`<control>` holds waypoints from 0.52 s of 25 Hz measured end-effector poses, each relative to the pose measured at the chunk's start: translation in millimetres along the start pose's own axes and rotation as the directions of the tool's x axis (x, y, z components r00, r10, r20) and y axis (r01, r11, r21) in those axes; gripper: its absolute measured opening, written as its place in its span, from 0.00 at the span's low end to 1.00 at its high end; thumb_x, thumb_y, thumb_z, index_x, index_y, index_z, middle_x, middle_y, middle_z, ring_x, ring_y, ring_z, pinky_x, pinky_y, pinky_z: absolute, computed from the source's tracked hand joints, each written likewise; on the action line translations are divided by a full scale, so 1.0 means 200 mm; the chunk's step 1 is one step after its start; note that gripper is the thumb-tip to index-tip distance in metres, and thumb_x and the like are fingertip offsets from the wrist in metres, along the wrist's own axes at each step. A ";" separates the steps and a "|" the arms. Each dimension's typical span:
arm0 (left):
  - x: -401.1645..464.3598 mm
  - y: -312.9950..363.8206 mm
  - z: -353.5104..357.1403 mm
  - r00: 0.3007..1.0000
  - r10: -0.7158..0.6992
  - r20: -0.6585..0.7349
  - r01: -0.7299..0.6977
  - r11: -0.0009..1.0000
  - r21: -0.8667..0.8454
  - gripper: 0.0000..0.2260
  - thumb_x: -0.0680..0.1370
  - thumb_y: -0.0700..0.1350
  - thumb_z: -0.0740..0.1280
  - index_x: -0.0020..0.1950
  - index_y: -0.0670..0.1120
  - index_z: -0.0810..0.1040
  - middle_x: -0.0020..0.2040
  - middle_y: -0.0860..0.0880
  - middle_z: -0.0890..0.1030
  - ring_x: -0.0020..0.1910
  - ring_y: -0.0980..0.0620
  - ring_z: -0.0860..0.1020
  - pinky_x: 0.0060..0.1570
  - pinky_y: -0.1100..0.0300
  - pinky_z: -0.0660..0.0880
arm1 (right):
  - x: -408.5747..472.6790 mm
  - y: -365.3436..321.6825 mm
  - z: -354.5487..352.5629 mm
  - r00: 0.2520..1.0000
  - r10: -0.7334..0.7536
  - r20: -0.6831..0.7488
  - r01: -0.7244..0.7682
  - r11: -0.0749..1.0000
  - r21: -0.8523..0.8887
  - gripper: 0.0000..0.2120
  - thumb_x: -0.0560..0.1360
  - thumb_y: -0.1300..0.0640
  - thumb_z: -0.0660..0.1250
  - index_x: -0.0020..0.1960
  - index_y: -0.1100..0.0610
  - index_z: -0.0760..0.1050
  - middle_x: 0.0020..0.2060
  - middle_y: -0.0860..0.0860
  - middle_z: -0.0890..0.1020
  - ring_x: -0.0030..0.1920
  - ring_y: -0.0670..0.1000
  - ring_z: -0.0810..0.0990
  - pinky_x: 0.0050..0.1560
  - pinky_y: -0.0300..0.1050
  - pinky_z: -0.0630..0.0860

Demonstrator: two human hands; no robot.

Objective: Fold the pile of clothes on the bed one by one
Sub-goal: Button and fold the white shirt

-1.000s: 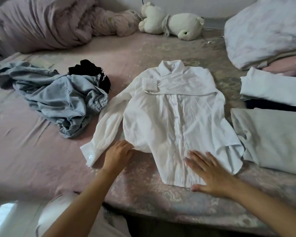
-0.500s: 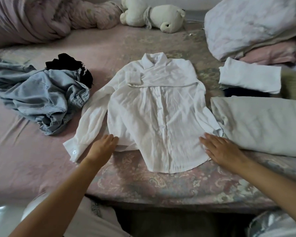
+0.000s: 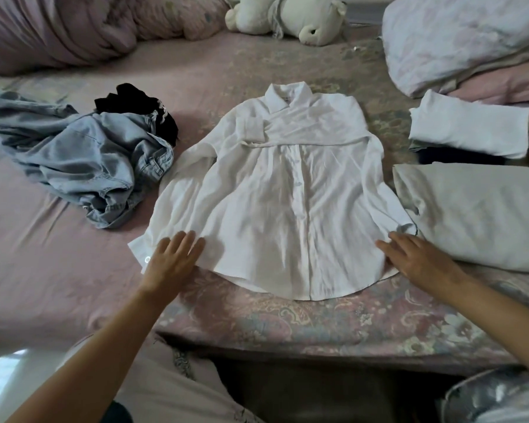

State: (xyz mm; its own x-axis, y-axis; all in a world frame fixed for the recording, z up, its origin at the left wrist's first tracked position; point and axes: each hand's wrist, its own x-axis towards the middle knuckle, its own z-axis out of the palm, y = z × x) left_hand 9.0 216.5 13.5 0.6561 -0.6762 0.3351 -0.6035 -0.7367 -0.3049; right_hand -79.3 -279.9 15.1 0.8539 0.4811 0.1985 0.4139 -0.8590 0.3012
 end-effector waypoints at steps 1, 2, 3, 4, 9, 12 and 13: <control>0.00 -0.01 0.01 1.000 0.027 -0.013 -0.027 0.999 -0.018 0.23 0.66 0.34 0.68 0.60 0.39 0.70 0.51 0.39 0.75 0.44 0.39 0.77 0.36 0.50 0.76 | 0.01 0.00 -0.01 1.000 0.000 0.007 0.001 0.999 -0.033 0.26 0.64 0.70 0.61 0.62 0.62 0.68 0.50 0.65 0.76 0.39 0.63 0.81 0.35 0.53 0.81; 0.01 -0.02 0.00 0.999 0.034 0.003 -0.034 0.998 -0.050 0.25 0.64 0.33 0.70 0.59 0.39 0.70 0.48 0.41 0.75 0.41 0.40 0.77 0.33 0.51 0.77 | 0.02 0.01 -0.01 1.000 0.008 0.019 -0.007 0.998 -0.058 0.31 0.58 0.73 0.65 0.61 0.63 0.68 0.50 0.64 0.74 0.36 0.63 0.80 0.31 0.53 0.80; 0.01 -0.03 0.00 0.999 0.048 0.005 -0.047 0.996 -0.074 0.24 0.64 0.32 0.70 0.58 0.41 0.70 0.45 0.42 0.74 0.38 0.41 0.77 0.30 0.52 0.77 | 0.04 0.01 -0.01 0.999 0.035 0.037 -0.032 0.997 -0.073 0.35 0.54 0.75 0.68 0.61 0.63 0.70 0.49 0.64 0.73 0.33 0.62 0.79 0.27 0.52 0.78; 0.00 -0.05 -0.01 0.997 0.073 0.012 -0.072 0.994 -0.082 0.19 0.66 0.33 0.68 0.56 0.42 0.70 0.42 0.43 0.73 0.35 0.42 0.77 0.28 0.53 0.76 | 0.07 0.01 0.00 0.998 0.056 0.024 -0.054 0.994 -0.093 0.35 0.52 0.76 0.69 0.59 0.64 0.72 0.47 0.63 0.74 0.31 0.61 0.78 0.24 0.51 0.77; -0.04 -0.13 -0.01 0.986 0.167 0.001 -0.165 0.975 -0.147 0.16 0.69 0.32 0.63 0.55 0.42 0.70 0.41 0.44 0.72 0.33 0.42 0.76 0.26 0.53 0.75 | 0.17 0.00 0.00 0.990 0.058 -0.129 -0.108 0.900 -0.423 0.17 0.69 0.68 0.64 0.56 0.60 0.74 0.45 0.56 0.79 0.44 0.57 0.73 0.41 0.50 0.70; -0.03 -0.04 0.00 0.964 -0.231 0.131 0.259 0.925 -0.279 0.28 0.63 0.28 0.72 0.61 0.40 0.69 0.46 0.39 0.73 0.38 0.36 0.78 0.25 0.47 0.75 | 0.22 0.02 -0.05 0.976 0.217 -0.029 -0.202 0.839 -0.506 0.15 0.59 0.64 0.73 0.45 0.62 0.79 0.42 0.59 0.79 0.49 0.59 0.69 0.50 0.56 0.66; -0.01 0.00 0.00 0.900 -0.397 0.180 0.436 0.834 -0.338 0.27 0.65 0.28 0.71 0.63 0.39 0.69 0.49 0.37 0.73 0.42 0.34 0.77 0.29 0.43 0.75 | 0.24 0.02 -0.07 0.968 0.251 0.023 -0.210 0.853 -0.479 0.14 0.53 0.66 0.75 0.38 0.62 0.79 0.36 0.59 0.78 0.45 0.59 0.71 0.50 0.57 0.64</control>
State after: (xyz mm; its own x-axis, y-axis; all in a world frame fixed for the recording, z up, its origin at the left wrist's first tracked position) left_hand 8.2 218.0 12.7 0.9117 -0.3161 0.2625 -0.3705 -0.9086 0.1926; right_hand -41.5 -257.9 38.1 0.9373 0.2463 0.2465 0.0230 -0.7495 0.6616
